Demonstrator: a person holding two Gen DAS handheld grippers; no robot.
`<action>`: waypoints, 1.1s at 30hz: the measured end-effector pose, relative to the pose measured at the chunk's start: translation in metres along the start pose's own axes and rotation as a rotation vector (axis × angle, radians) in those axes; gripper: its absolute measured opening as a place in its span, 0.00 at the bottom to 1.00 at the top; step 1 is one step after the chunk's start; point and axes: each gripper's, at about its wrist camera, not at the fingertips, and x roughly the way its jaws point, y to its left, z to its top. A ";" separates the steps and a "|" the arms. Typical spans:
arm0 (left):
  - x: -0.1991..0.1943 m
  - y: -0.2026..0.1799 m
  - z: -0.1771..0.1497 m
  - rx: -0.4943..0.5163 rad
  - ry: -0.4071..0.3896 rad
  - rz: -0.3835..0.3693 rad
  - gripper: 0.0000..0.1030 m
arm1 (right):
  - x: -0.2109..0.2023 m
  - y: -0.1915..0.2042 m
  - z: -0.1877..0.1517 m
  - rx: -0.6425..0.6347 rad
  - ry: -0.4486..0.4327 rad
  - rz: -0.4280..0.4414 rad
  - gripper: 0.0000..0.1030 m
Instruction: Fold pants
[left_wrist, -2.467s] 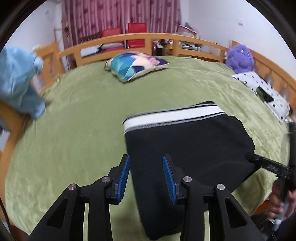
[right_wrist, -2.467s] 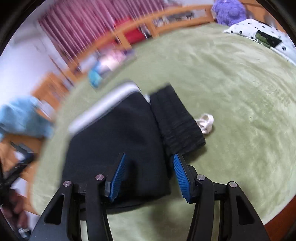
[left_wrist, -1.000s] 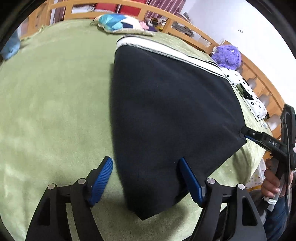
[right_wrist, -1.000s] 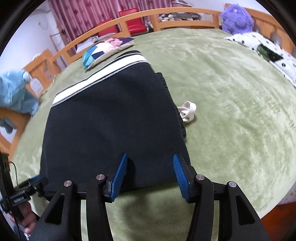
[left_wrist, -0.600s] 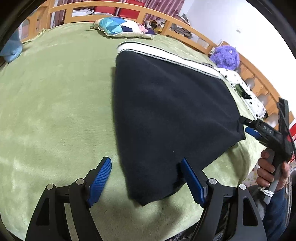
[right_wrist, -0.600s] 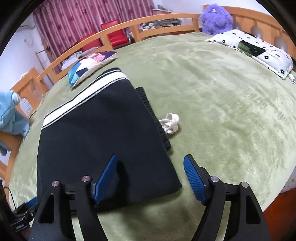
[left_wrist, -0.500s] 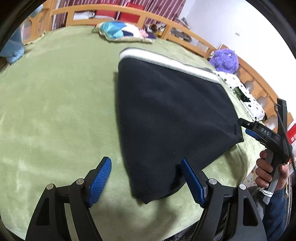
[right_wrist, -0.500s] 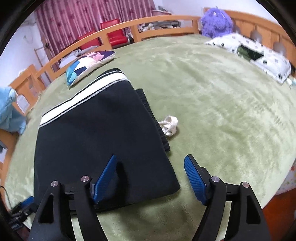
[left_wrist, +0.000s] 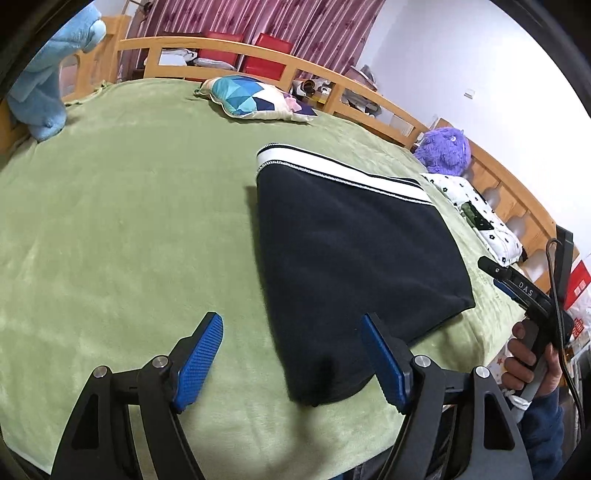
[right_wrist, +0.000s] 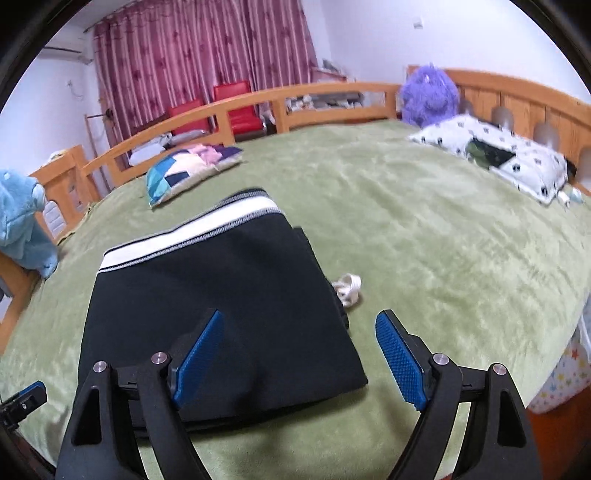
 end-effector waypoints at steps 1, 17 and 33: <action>0.000 0.001 0.000 0.009 0.000 0.003 0.72 | 0.002 0.000 0.002 -0.004 0.011 -0.005 0.79; 0.033 -0.004 0.040 0.048 0.045 0.104 0.72 | 0.092 0.027 0.078 -0.213 0.037 0.122 0.50; 0.107 -0.017 0.083 0.073 0.161 0.137 0.74 | 0.133 -0.057 0.054 -0.032 0.338 0.324 0.79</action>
